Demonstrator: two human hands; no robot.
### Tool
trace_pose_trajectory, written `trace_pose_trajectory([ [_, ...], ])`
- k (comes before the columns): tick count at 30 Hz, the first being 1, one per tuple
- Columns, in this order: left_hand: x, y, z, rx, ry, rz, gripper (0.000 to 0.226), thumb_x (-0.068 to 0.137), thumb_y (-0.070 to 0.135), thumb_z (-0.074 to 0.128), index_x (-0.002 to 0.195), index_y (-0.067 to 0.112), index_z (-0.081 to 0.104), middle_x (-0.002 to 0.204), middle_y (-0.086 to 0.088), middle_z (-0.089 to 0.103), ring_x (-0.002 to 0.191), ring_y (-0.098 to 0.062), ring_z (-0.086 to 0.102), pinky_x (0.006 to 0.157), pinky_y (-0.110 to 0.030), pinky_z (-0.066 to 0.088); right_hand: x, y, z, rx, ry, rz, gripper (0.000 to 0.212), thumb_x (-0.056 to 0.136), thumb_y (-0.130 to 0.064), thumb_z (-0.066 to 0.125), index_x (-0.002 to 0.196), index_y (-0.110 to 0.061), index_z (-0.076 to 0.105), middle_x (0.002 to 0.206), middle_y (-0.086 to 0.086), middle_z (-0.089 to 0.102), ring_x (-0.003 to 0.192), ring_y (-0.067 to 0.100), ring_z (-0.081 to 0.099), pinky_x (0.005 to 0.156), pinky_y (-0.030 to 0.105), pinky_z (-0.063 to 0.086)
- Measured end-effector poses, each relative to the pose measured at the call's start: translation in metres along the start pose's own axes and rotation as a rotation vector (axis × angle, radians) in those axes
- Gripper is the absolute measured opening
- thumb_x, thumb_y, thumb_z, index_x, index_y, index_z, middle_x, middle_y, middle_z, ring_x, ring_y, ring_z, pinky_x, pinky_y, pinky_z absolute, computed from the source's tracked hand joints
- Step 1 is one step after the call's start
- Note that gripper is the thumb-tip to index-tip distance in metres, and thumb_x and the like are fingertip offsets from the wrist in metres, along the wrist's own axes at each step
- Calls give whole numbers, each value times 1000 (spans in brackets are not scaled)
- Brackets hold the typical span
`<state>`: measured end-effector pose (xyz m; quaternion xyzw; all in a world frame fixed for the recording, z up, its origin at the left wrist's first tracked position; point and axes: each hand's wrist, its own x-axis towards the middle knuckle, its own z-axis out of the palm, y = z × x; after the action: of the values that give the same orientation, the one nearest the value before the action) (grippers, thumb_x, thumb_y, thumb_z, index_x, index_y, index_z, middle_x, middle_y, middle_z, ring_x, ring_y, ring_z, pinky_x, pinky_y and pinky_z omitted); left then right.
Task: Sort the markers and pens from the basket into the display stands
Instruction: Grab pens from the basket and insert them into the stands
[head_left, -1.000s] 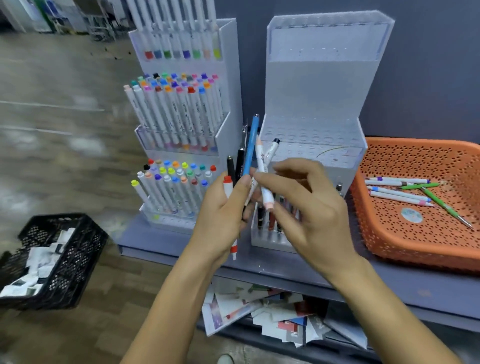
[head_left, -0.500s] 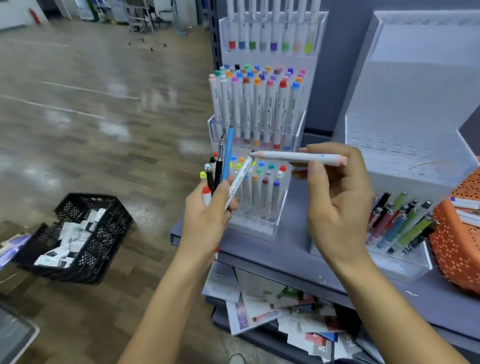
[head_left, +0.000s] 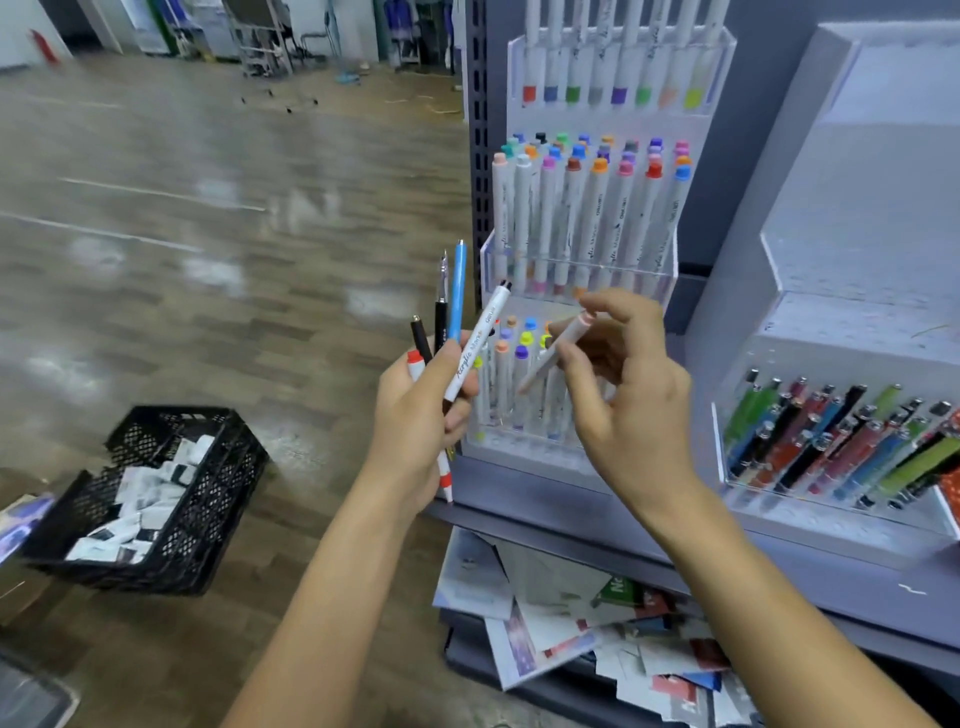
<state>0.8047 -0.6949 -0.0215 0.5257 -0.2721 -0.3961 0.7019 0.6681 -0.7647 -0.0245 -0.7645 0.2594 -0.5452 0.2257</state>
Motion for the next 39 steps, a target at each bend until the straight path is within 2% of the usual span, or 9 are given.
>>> trace_pose_trajectory([
  [8, 9, -7, -5, 17, -18, -25, 18, 98, 18, 47, 95, 9, 62, 57, 2, 50, 38, -6, 28, 35, -15, 20, -6, 9, 20, -49, -90, -51, 27, 91, -13, 56, 113, -24, 46, 86, 0, 65, 74, 10, 60, 68, 26, 50],
  [14, 5, -9, -14, -9, -20, -6, 18, 98, 18, 47, 89, 14, 62, 58, 1, 51, 39, -6, 28, 37, -16, 18, -9, 16, 33, -211, -174, -138, 17, 86, -9, 60, 102, -5, 63, 84, 5, 66, 72, 24, 63, 62, 42, 55],
  [23, 3, -11, -20, -22, -14, -7, 19, 99, 16, 45, 91, 13, 62, 58, 2, 51, 38, -6, 28, 38, -18, 18, 4, 11, 40, -425, -164, -220, 33, 88, -29, 46, 84, -11, 73, 64, 5, 59, 55, 28, 59, 45, 36, 51],
  [26, 2, -12, -19, -5, -38, -6, 18, 99, 17, 46, 91, 11, 62, 58, 1, 51, 38, -6, 28, 37, -16, 20, 1, 11, 36, -423, -172, -180, 31, 89, -30, 47, 93, -14, 73, 65, 2, 59, 57, 26, 59, 48, 35, 51],
  [29, 0, -13, -19, -2, -77, -15, 19, 99, 18, 46, 90, 10, 61, 56, 2, 51, 37, -5, 28, 36, -15, 21, -5, 2, 29, -253, -196, 39, 28, 91, -30, 52, 111, -17, 66, 75, -7, 61, 65, 13, 59, 63, 34, 52],
  [31, -1, -15, -20, -13, -114, -21, 19, 98, 18, 47, 89, 9, 61, 55, 1, 52, 37, -5, 28, 36, -14, 21, -9, -8, 25, 39, -155, 237, 29, 88, -29, 57, 117, -24, 59, 81, -11, 65, 72, 8, 63, 68, 25, 53],
  [33, -1, -17, -22, -11, -180, -10, 17, 96, 20, 53, 86, 9, 62, 55, -1, 52, 37, -6, 29, 36, -14, 22, -7, -17, 22, 310, -127, 388, 30, 87, -21, 62, 115, -30, 53, 87, -3, 70, 77, 11, 68, 70, 28, 56],
  [36, -1, -18, -21, 29, -275, 3, 17, 86, 25, 53, 81, 10, 60, 56, -4, 53, 37, -8, 30, 36, -17, 21, -2, -25, 20, 485, -84, 470, 27, 88, -3, 62, 108, -21, 56, 86, 15, 70, 81, 22, 69, 68, 28, 56],
  [39, 0, -17, -19, 103, -250, 10, 15, 93, 22, 54, 83, 13, 61, 57, -1, 54, 38, -8, 34, 36, -17, 23, 3, -25, 16, 530, 51, 473, 28, 89, 1, 60, 107, -19, 52, 81, 13, 69, 79, 21, 69, 67, 29, 57],
])
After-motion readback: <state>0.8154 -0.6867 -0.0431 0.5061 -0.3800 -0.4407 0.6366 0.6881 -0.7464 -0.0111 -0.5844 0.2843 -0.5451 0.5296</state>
